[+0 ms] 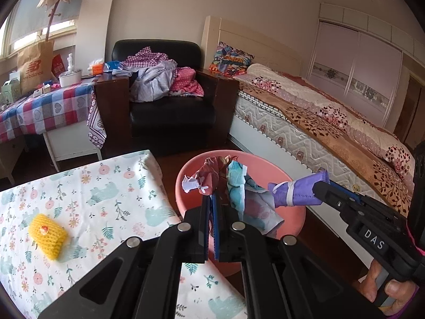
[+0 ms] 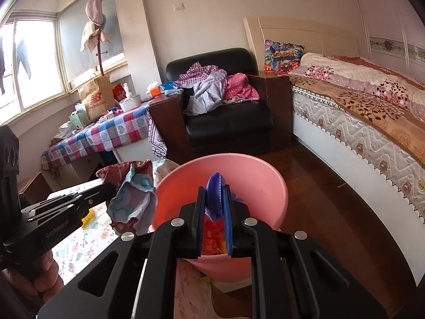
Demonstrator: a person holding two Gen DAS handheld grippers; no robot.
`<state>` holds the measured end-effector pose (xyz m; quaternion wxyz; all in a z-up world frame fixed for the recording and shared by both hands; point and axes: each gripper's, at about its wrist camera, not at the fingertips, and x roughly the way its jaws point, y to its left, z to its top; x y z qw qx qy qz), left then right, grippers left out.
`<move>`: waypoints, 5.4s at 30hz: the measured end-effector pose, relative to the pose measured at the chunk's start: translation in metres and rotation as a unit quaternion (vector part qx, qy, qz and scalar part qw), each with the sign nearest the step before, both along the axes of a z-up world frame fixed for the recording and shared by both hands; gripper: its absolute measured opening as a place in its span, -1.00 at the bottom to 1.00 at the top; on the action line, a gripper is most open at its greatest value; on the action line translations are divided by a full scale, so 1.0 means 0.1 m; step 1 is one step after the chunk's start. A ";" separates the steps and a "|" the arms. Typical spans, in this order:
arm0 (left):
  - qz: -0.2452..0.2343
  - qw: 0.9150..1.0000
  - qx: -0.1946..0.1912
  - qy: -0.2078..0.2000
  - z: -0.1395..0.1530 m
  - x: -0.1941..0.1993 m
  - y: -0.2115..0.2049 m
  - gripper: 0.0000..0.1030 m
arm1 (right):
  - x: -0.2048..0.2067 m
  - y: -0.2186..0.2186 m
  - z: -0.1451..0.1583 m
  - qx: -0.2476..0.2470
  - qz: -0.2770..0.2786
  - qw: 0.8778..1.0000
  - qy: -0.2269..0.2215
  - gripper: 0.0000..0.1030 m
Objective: Collect trash
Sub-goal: 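Carry the wrapper and purple cloth over the pink bucket with both tools, then open both tools to drop the wrapper and cloth into the pink bucket, then move both open tools back over the table, then grasp the white foam strip with the left tool while the right tool approaches the yellow mesh sleeve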
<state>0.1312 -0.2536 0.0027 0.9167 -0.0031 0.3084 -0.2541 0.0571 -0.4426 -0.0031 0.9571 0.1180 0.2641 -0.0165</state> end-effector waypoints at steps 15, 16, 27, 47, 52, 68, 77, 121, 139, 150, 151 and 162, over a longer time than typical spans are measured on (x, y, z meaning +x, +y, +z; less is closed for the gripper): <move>-0.016 0.999 0.021 0.035 -0.36 0.21 -0.37 -0.97 | 0.19 -0.16 -0.33 0.025 -0.012 0.998 0.048 -0.75; -0.016 0.999 0.021 0.037 -0.38 0.22 -0.38 -0.97 | 0.21 -0.18 -0.35 0.030 -0.014 0.998 0.051 -0.75; -0.016 0.998 0.019 0.049 -0.45 0.27 -0.43 -0.96 | 0.29 -0.18 -0.43 0.037 -0.018 0.997 0.067 -0.75; -0.024 0.999 0.004 0.025 -0.28 0.13 -0.38 -0.27 | 0.27 -0.18 -0.40 0.033 -0.015 0.998 0.054 -0.42; -0.024 1.000 0.001 0.018 -0.21 0.09 -0.34 -0.24 | 0.24 -0.14 -0.35 0.029 -0.010 0.998 0.050 -0.39; -0.016 1.000 -0.008 -0.015 0.09 -0.14 0.14 -0.16 | 0.04 0.39 -0.08 0.007 0.059 0.998 0.035 -0.39; 0.007 0.999 0.016 -0.037 0.20 -0.37 0.83 -0.08 | -0.08 0.74 -0.06 0.002 0.103 0.994 0.043 -0.39; -0.091 0.983 0.083 0.138 -0.93 -0.63 1.64 -0.19 | 0.05 1.88 -0.71 -0.022 0.242 0.948 0.205 -0.39; -0.020 0.992 0.074 0.097 -0.76 -0.90 1.94 -0.48 | 0.19 2.04 -0.57 -0.003 0.280 0.943 0.177 -0.39; 0.113 0.990 0.003 0.078 -0.55 -1.13 2.72 -0.48 | 0.70 2.46 -0.50 0.033 0.310 0.936 0.162 -0.37; 0.126 0.989 -0.004 0.079 -0.55 -1.15 2.80 -0.48 | 0.75 2.52 -0.52 0.033 0.312 0.935 0.165 -0.27; 0.180 0.978 -0.030 0.102 -0.67 -1.18 3.18 -0.48 | 1.08 3.23 -0.53 -0.078 0.329 0.932 0.133 -0.06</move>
